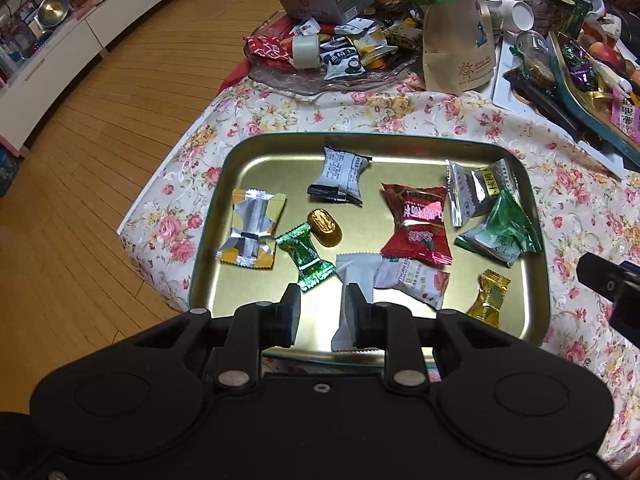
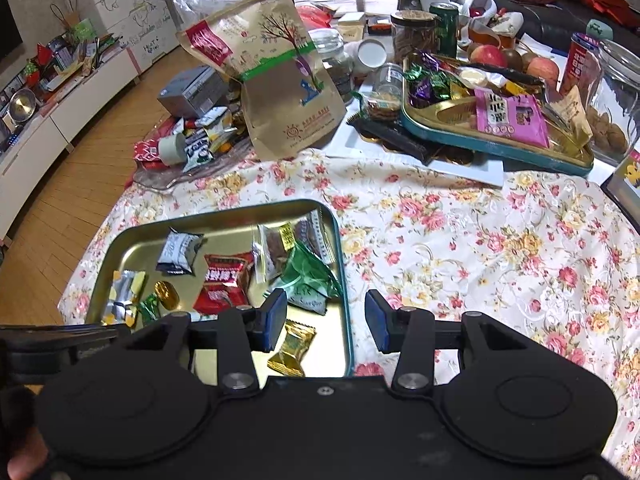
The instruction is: Organize snacks
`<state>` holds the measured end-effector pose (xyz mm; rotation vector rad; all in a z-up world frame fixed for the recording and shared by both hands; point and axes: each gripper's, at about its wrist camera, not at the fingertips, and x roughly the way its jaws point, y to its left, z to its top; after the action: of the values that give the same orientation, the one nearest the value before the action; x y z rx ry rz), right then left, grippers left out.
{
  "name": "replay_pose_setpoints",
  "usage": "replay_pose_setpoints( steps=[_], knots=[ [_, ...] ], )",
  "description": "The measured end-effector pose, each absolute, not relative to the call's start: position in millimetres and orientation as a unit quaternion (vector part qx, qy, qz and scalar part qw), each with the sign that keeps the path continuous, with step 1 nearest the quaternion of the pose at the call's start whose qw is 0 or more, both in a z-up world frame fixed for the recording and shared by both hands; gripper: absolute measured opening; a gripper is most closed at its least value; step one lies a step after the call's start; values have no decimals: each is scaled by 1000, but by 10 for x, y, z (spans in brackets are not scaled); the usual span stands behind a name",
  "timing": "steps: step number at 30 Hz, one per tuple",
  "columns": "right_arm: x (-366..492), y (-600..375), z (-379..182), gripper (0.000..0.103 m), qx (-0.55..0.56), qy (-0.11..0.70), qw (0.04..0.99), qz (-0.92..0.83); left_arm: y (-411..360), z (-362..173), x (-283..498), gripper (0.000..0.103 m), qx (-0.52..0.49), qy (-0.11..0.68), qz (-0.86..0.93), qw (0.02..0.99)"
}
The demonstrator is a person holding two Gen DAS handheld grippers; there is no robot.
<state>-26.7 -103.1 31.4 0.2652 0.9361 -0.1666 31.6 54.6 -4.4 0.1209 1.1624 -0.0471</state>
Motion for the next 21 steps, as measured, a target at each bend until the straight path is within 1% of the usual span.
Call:
replay_pose_setpoints(
  steps=[12,21],
  knots=[
    [-287,-1024,165,46,114,472,870,-87,495,-86,322,35,61,538,-28,840],
    [-267,-992,168,46,111,472,870,-84,491,-89,320,35,61,537,-29,841]
  ],
)
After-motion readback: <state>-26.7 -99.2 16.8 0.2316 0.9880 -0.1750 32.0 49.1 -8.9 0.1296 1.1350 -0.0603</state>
